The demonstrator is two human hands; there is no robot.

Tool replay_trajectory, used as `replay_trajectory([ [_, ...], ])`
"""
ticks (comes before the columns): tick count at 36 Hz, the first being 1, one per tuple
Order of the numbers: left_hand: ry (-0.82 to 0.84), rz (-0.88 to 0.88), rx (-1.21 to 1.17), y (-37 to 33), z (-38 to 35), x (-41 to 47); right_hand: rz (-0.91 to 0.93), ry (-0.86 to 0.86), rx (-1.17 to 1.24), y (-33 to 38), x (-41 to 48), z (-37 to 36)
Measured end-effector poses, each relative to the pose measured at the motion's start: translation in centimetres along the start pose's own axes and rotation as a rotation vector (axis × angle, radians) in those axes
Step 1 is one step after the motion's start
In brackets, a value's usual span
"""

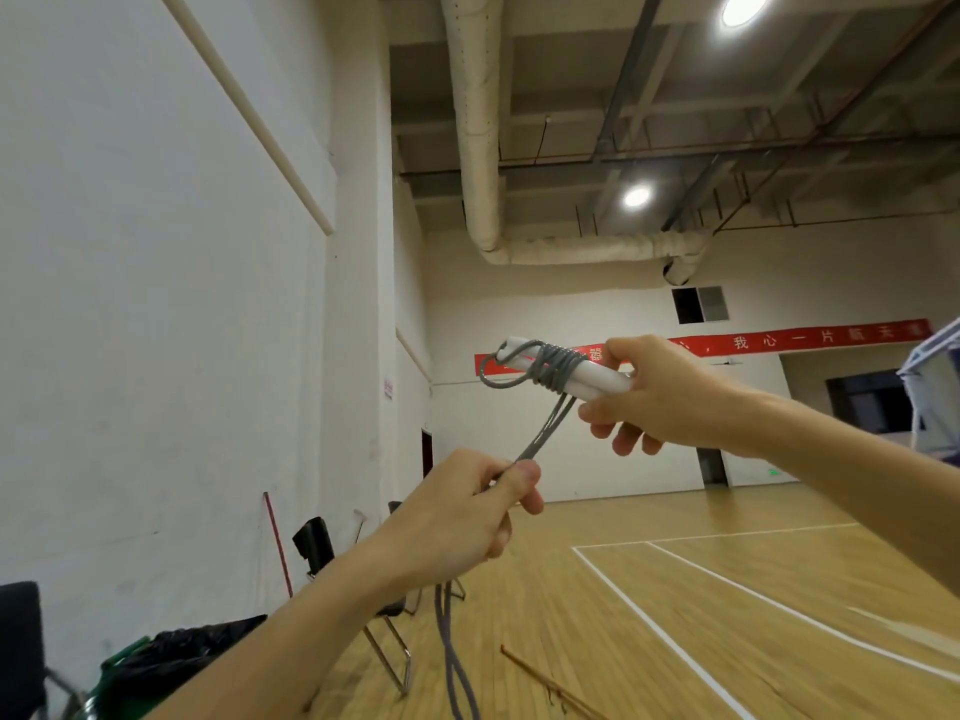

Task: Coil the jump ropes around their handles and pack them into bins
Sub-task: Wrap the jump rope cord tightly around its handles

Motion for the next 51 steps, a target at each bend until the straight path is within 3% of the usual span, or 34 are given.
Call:
replay_trajectory([
  [4,0.056,0.145,-0.284,-0.6,0.1,-0.3,-0.018,-0.1,-0.07,-0.8,0.8,0.1],
  [6,0.084,0.174,-0.275,-0.7,-0.1,-0.3,-0.023,-0.134,-0.125,-1.0,1.1,-0.1],
  [12,0.104,0.038,0.359,-0.9,0.2,0.3,0.025,-0.216,-0.318,-2.0,1.4,-1.2],
  [16,0.065,-0.055,0.66,-1.6,1.2,0.4,-0.04,-0.161,-0.362,-2.4,1.5,-1.6],
  [26,0.108,-0.256,1.101,-3.2,2.7,1.3,-0.323,0.222,-0.412,-1.0,1.2,-0.2],
  [32,0.137,-0.421,1.298,-4.4,4.3,2.5,-0.365,0.401,-0.519,-0.2,-0.2,-0.7],
  [36,0.129,-0.478,1.246,-5.5,5.5,3.2,-0.294,0.497,-0.55,0.8,-1.5,-1.9],
  [42,0.083,-0.304,0.647,-6.9,7.5,3.7,-0.126,0.605,-0.549,2.4,-3.8,-3.4],
  [51,0.124,-0.189,0.225,-5.4,8.3,2.9,0.067,0.717,-0.331,4.3,-7.1,-2.3],
])
Point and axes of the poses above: each hand's wrist, its own x-axis towards the middle knuckle, its own z-axis out of the back of the hand, y = z × x, the point moved 1 cm from there along x, towards the middle knuckle, and after that the axes turned 13 degrees about -z, right-handed, at the moved point
